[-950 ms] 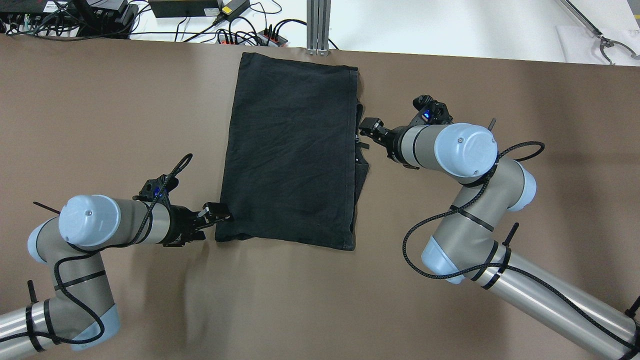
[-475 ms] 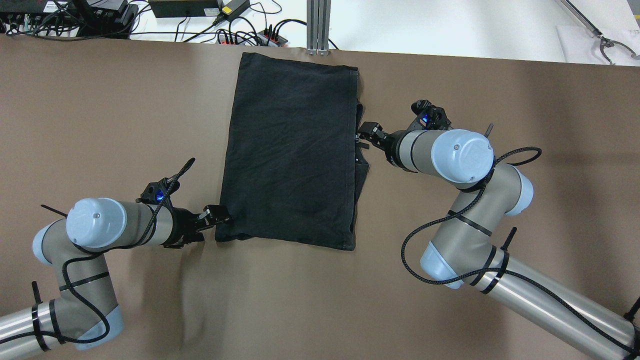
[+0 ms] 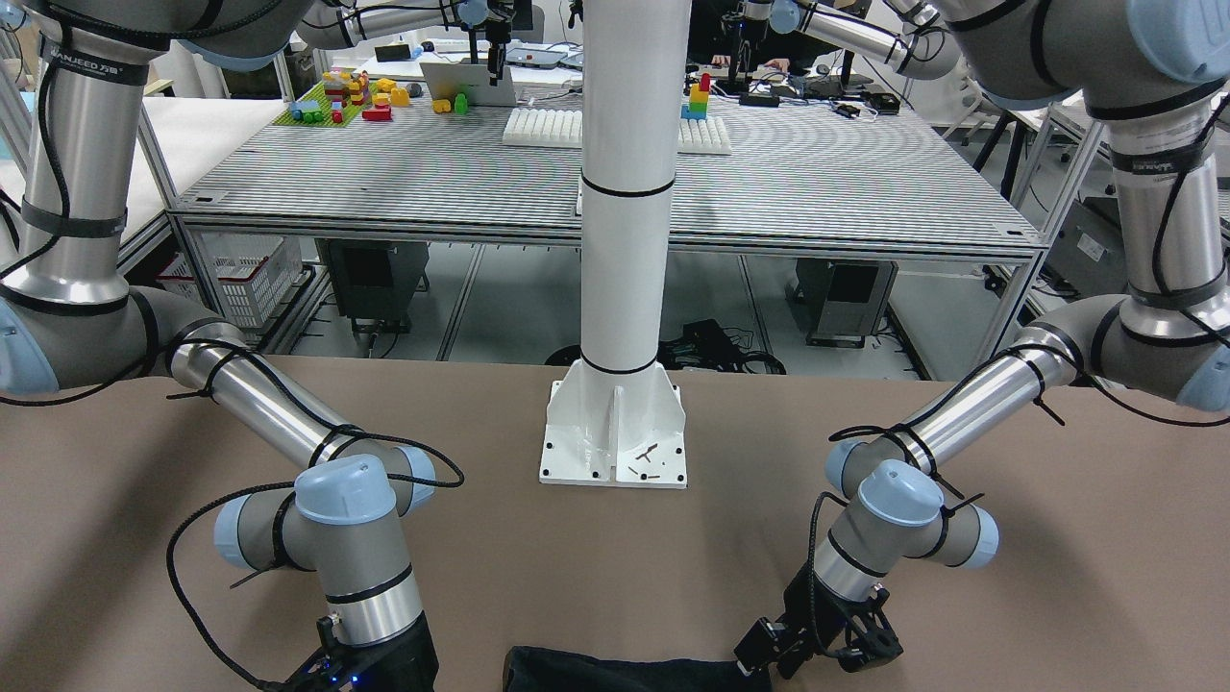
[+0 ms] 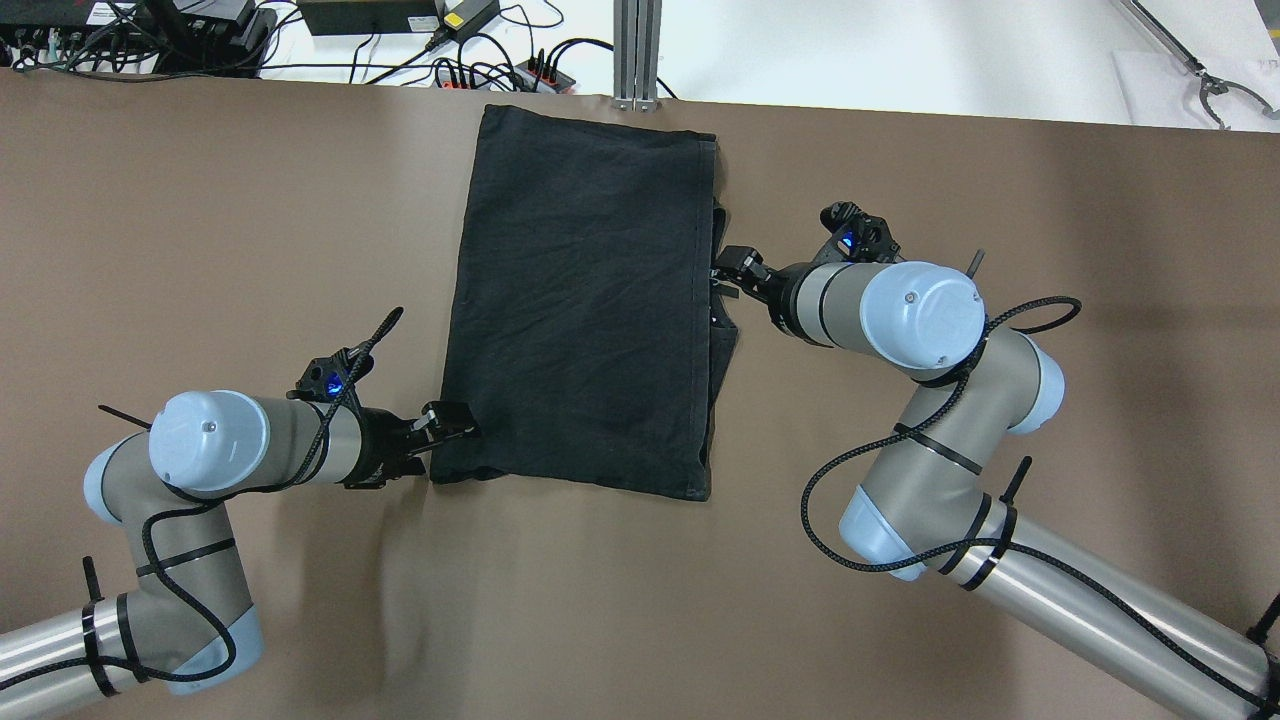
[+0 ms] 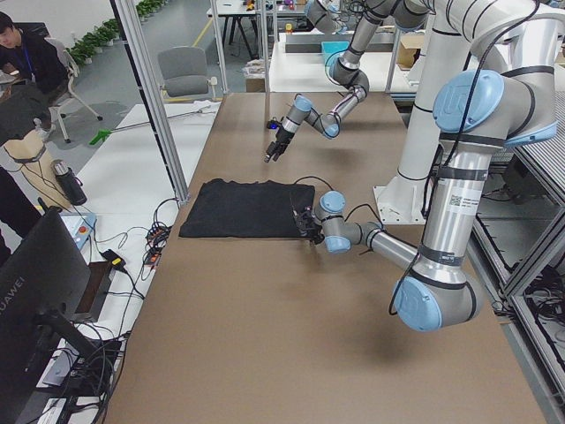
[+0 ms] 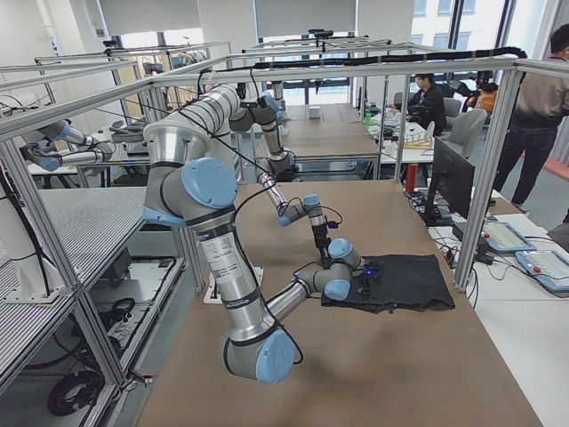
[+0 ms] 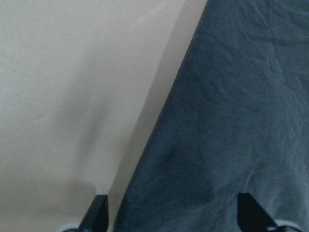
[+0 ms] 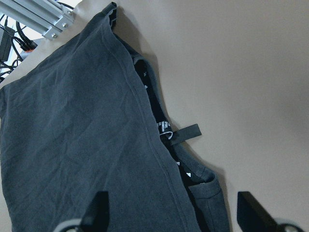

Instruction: Fold clothes

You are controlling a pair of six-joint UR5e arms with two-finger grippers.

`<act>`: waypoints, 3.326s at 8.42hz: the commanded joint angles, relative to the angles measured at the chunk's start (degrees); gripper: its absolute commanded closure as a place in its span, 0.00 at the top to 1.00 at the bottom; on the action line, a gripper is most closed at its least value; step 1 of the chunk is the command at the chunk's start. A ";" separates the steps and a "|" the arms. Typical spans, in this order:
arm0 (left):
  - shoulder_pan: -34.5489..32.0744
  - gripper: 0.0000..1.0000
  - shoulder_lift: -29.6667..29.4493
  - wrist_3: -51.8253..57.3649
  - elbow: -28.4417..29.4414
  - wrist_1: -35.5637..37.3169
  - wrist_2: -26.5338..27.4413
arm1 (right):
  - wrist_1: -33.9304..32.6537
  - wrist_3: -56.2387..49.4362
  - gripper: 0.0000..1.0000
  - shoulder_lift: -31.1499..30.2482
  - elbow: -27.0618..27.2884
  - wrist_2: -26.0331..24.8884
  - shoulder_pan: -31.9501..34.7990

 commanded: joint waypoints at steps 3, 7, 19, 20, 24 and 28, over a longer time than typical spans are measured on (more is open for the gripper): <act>0.49 0.93 -0.19 -0.07 0.48 -0.09 3.62 | 0.00 0.00 0.93 -0.03 0.04 -0.01 -0.01; 0.58 0.93 -0.37 -0.07 0.48 -0.09 3.70 | 0.00 0.00 0.93 -0.03 0.04 -0.01 0.08; 2.51 0.91 -0.10 -6.74 -2.05 -0.79 7.31 | 0.00 -0.26 0.94 -0.11 -0.23 -0.01 -0.01; 2.43 0.91 0.77 -6.75 -2.94 -0.79 7.31 | 0.00 -0.26 0.93 -0.11 -0.23 -0.01 -0.01; 2.69 0.90 1.39 -6.84 -2.07 -0.62 9.06 | 0.00 -0.26 0.93 -0.11 -0.23 -0.01 -0.01; 2.95 0.78 1.48 -6.84 -1.80 -0.44 9.15 | 0.00 -0.26 0.93 -0.11 -0.23 -0.01 -0.01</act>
